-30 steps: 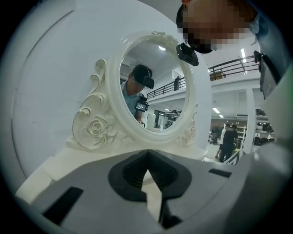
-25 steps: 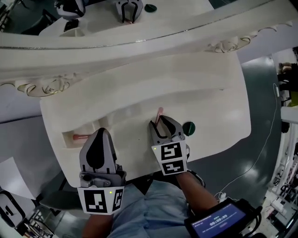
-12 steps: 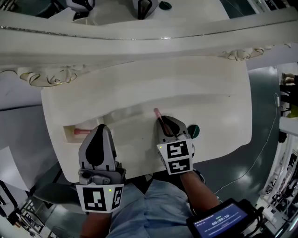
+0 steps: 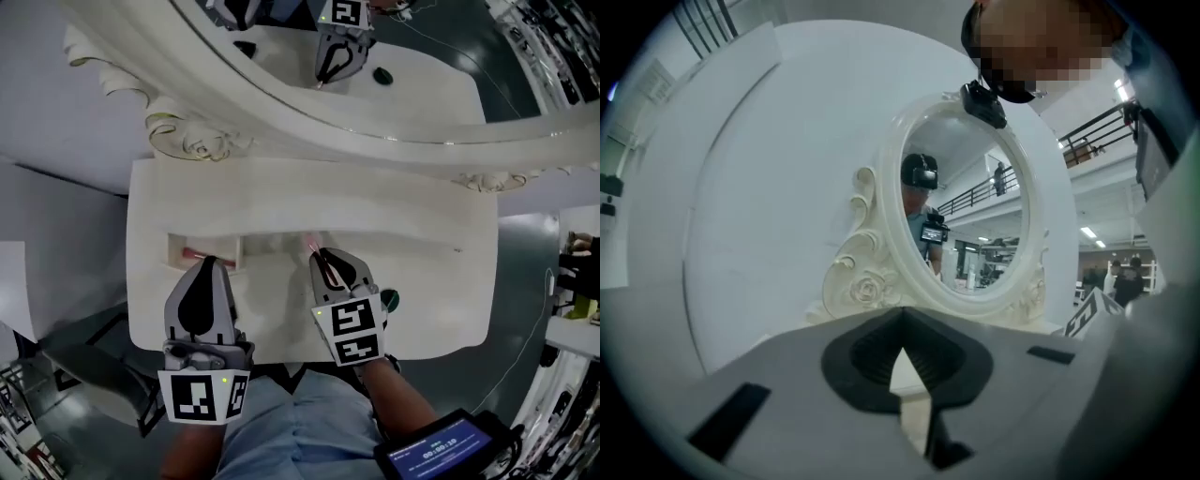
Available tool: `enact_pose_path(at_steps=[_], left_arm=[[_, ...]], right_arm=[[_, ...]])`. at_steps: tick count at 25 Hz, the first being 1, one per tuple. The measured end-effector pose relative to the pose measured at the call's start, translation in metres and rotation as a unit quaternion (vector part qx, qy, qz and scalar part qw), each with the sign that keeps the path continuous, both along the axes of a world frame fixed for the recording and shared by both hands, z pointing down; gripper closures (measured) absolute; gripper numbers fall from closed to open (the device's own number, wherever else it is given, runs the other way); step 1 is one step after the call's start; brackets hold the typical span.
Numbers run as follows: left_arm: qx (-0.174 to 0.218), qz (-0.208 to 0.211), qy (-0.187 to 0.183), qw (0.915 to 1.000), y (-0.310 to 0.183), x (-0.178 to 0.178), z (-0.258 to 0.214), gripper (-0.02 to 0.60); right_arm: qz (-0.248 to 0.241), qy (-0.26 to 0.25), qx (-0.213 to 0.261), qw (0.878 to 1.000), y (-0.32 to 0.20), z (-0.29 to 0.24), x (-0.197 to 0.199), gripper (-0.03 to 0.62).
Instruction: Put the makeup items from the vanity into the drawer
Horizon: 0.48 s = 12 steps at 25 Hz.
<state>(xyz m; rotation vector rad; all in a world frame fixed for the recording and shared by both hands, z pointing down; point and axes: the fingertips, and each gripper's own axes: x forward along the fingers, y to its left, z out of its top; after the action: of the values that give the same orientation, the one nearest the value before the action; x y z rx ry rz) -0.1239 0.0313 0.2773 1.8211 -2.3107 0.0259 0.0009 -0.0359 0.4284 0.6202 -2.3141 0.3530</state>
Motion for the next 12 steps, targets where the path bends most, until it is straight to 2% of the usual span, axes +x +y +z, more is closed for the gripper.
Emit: enact_pose_path(at_steps=[6, 9, 12], left_arm=[[0.025, -0.077, -0.015, 0.9966, 0.042, -0.036, -0.024, 0.581], [0.034, -0.128, -0.019, 0.9911, 0.060, -0.055, -0.027, 0.581], [0.035, -0.161, -0.019, 0.9862, 0.074, -0.071, -0.027, 0.581]], right_arm=[[-0.108, -0.041, 0.036, 0.993, 0.028, -0.042, -0.068, 0.549], [-0.182, -0.064, 0.043, 0.980, 0.045, -0.051, -0.105, 0.549], [-0.244, -0.073, 0.043, 0.966, 0.066, -0.055, -0.132, 0.549]])
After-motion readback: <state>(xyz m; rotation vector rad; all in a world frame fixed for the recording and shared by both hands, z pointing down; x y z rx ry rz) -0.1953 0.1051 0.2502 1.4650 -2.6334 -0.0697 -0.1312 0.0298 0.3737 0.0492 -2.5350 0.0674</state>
